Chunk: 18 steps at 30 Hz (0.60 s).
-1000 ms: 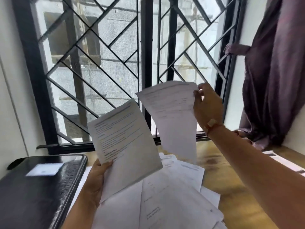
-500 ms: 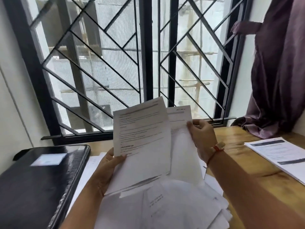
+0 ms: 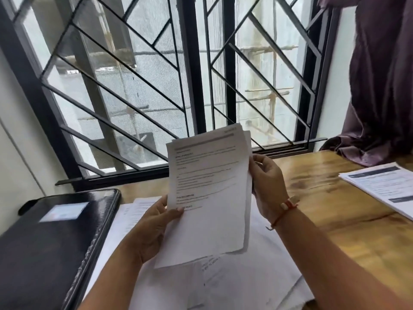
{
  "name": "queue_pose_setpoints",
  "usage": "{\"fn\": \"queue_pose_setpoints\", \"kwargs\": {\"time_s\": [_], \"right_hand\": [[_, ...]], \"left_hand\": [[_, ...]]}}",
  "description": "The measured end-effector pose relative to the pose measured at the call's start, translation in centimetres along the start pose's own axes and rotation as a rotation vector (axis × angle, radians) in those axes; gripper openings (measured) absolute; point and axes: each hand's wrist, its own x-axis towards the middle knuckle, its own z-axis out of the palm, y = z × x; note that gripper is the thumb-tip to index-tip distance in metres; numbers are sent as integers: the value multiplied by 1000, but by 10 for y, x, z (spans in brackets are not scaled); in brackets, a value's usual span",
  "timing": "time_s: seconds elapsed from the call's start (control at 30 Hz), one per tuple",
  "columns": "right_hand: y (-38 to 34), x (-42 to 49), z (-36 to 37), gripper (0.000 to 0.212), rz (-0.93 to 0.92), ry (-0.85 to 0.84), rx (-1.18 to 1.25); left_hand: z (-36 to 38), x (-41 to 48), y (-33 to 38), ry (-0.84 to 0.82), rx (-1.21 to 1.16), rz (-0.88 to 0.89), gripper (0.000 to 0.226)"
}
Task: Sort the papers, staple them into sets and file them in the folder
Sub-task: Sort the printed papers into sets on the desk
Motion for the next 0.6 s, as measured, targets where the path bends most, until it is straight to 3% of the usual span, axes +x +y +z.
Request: {"fn": "queue_pose_setpoints", "kwargs": {"time_s": [0.13, 0.23, 0.3, 0.43, 0.53, 0.6], "right_hand": [[-4, -5, -4, 21, 21, -68, -3], [-6, -11, -10, 37, 93, -280, -22], [-4, -11, -13, 32, 76, -374, -113], [7, -9, -18, 23, -71, -391, -398], [4, -7, -15, 31, -23, -367, -339], [3, -4, -16, 37, 44, -266, -293]], "left_hand": [[0, 1, -1, 28, 6, 44, 39], [3, 2, 0, 67, -27, 65, 34], [3, 3, 1, 78, -32, 76, 38], [6, 3, 0, 48, -43, 58, 45], [4, 4, 0, 91, -20, 65, 47], [-2, 6, 2, 167, -5, 101, 46]]}}
